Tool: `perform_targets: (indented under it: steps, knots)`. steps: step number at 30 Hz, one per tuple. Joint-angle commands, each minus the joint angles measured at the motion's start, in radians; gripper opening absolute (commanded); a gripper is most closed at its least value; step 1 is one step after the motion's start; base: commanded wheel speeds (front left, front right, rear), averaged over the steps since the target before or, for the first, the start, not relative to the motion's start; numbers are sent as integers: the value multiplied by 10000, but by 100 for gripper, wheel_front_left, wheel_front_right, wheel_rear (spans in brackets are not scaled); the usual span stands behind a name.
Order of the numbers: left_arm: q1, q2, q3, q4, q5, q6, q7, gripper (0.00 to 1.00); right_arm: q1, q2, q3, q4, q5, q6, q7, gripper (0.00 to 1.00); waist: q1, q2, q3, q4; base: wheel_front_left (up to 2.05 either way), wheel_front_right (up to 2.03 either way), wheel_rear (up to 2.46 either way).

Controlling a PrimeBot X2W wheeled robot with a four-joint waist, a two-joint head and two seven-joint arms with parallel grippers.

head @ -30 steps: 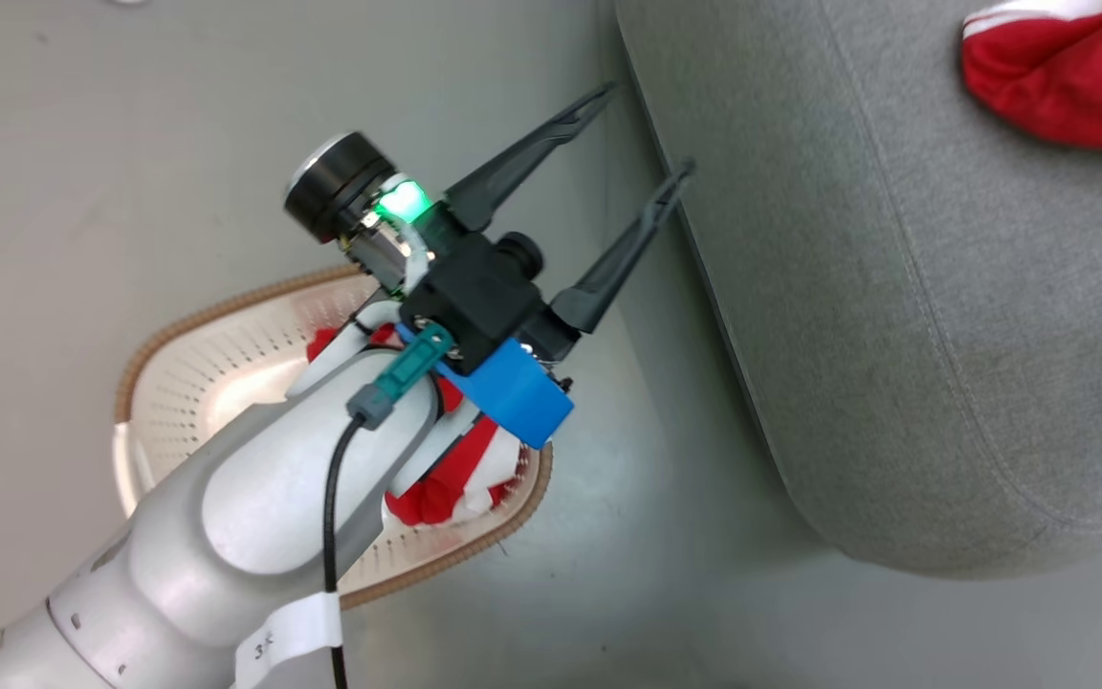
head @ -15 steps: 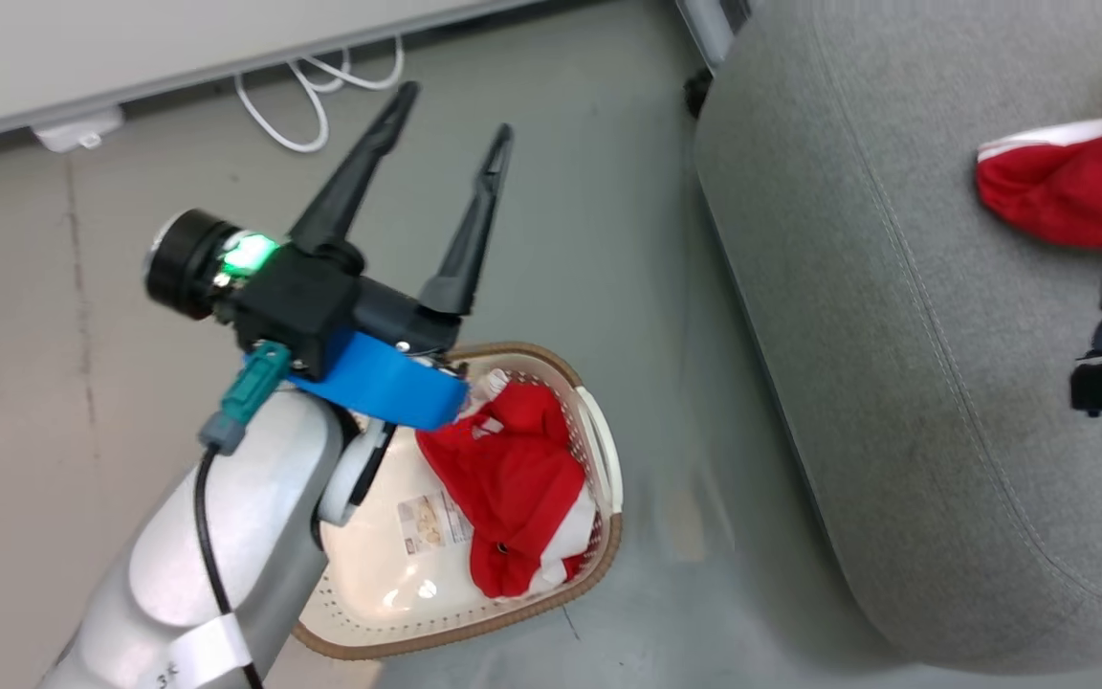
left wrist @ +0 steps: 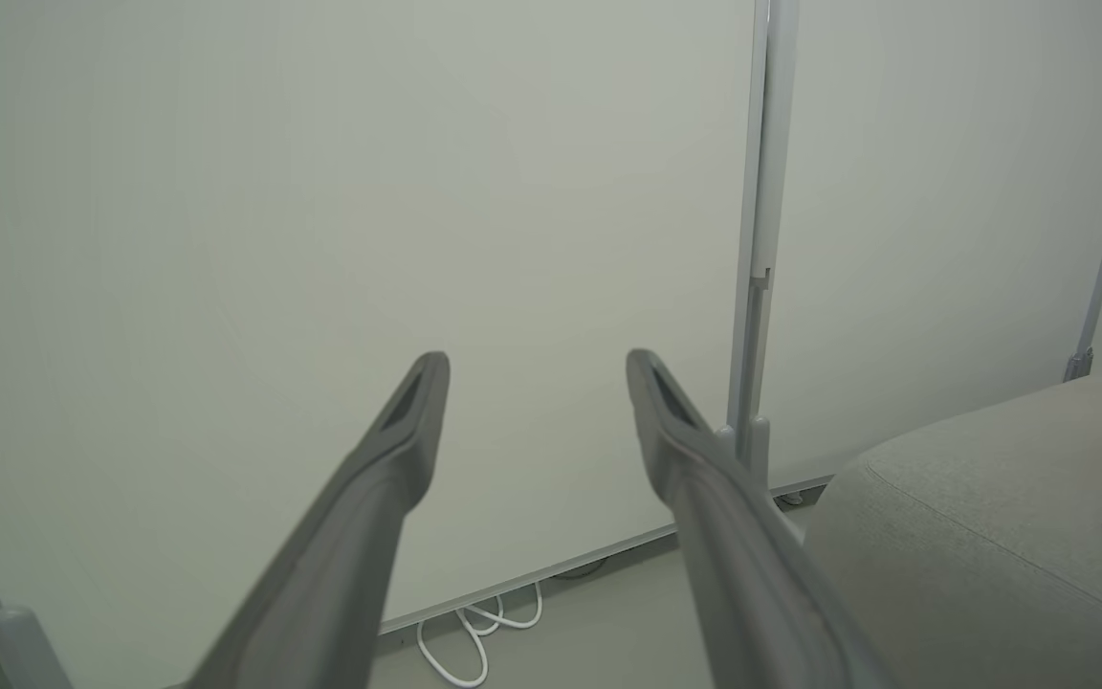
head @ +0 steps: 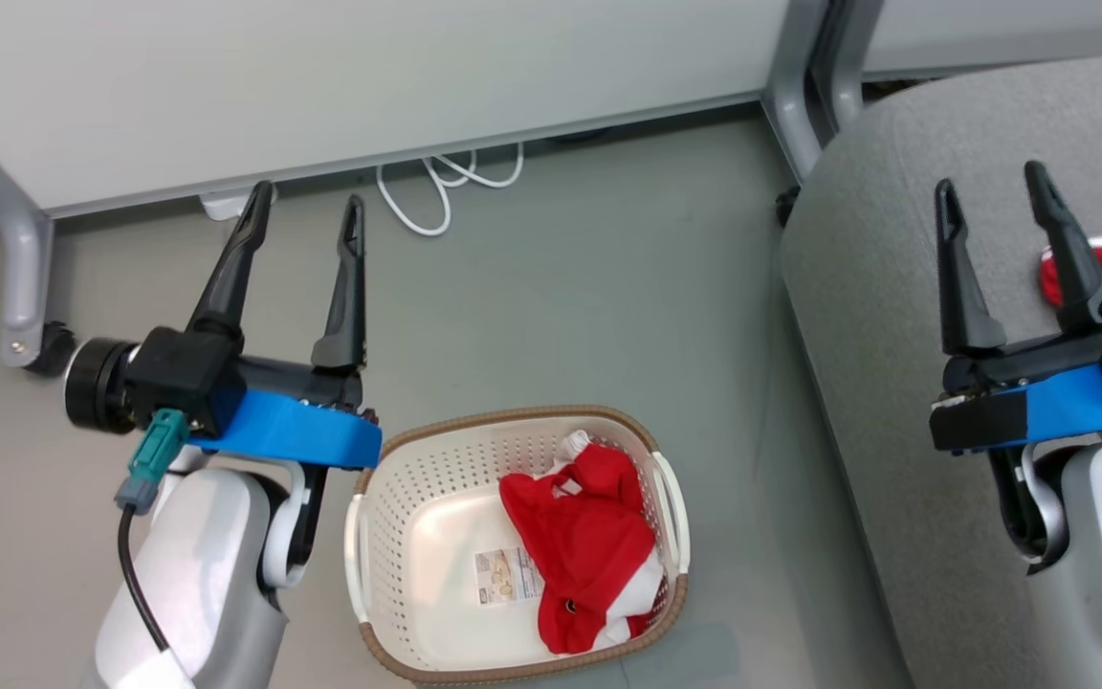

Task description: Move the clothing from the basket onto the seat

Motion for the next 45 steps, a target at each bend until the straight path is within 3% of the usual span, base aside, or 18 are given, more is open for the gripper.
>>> perform_targets:
  steps: [1, 9, 21, 45]
  knots:
    - [194, -96, 163, 50, 89, -59, -25, 100, 206, 33, 30, 87, 101, 1, 6, 100, 1, -1, -260, 266, 0, 0, 0]
    - [1317, -740, 1522, 153, 663, -377, -26, 100, 866, 482, 263, 477, 163, 1, 6, 100, 1, -1, -950, 662, 0, 0, 0]
    - [2616, -1298, 2520, 44, 1326, -744, -26, 100, 2261, 835, 23, 580, 160, 1, 7, 100, 1, -1, -1580, 753, 0, 0, 0]
    - [3350, -1539, 2869, 111, 1579, -1056, -26, 100, 3311, 1284, -357, 577, 184, 1, 7, 100, 1, -1, -1843, 926, 0, 0, 0]
